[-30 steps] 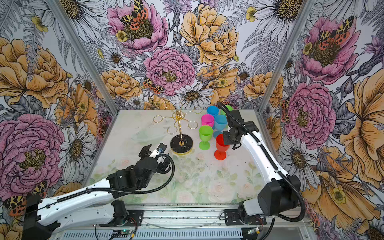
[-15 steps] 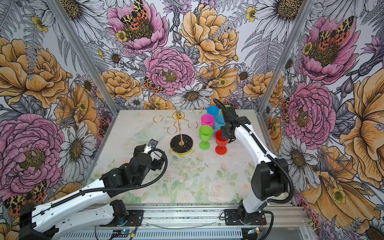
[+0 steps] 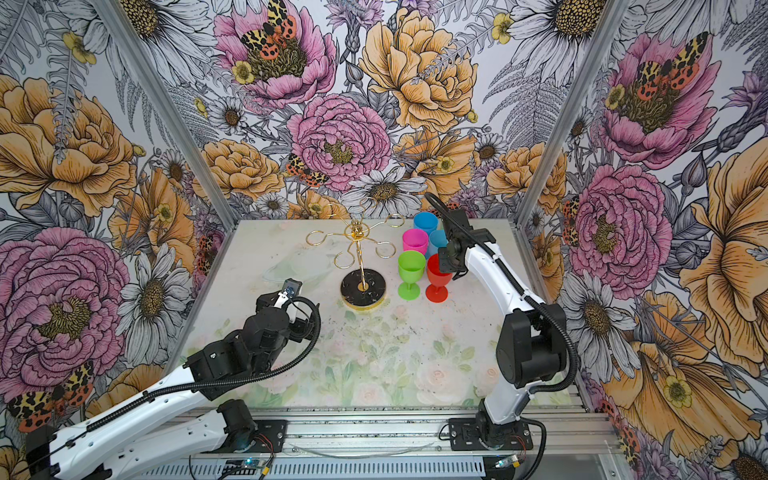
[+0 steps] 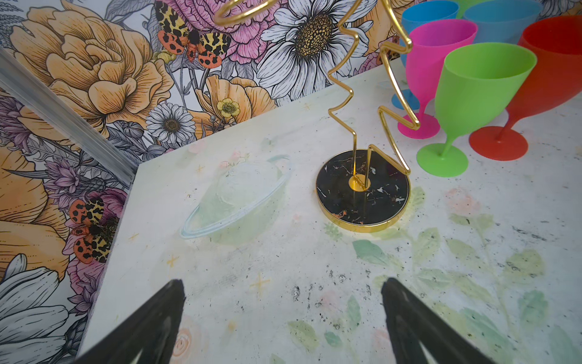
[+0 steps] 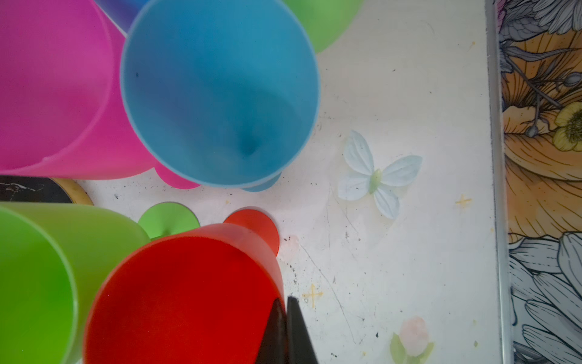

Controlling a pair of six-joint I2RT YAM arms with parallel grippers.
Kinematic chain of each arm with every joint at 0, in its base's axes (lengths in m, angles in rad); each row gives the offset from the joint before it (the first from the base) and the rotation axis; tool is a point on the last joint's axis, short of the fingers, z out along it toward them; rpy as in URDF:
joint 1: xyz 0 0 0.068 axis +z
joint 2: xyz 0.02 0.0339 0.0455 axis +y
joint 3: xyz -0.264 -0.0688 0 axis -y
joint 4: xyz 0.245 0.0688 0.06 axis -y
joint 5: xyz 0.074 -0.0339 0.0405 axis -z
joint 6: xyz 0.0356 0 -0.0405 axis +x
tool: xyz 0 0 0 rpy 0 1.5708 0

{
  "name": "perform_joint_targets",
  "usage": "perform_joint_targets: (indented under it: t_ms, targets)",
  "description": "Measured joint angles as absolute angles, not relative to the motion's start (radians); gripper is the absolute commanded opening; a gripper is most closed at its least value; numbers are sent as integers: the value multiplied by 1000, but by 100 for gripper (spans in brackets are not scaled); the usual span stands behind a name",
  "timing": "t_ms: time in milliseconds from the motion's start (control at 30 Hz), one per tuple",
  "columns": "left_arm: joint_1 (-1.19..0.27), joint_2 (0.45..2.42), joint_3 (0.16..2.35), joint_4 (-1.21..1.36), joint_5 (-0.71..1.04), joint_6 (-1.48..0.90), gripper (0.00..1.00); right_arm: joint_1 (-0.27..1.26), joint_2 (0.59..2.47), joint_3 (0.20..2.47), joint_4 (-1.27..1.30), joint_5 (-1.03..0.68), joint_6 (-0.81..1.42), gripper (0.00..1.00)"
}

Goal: Take the wine glass off the wine glass rack
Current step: 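Open the right gripper and withdraw it from the red glass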

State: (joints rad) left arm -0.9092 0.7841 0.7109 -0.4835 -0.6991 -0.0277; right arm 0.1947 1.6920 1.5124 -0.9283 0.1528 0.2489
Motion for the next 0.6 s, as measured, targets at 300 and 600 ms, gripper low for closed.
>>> perform_joint_targets:
  t_ms: [300,600]
  targets:
    - [-875,764,697,-492,-678,-28,99,189,1702,1518,-922,133,253,7]
    - [-795,762,695,-494,-656,-28,99,183,1692,1518,-922,100,256,42]
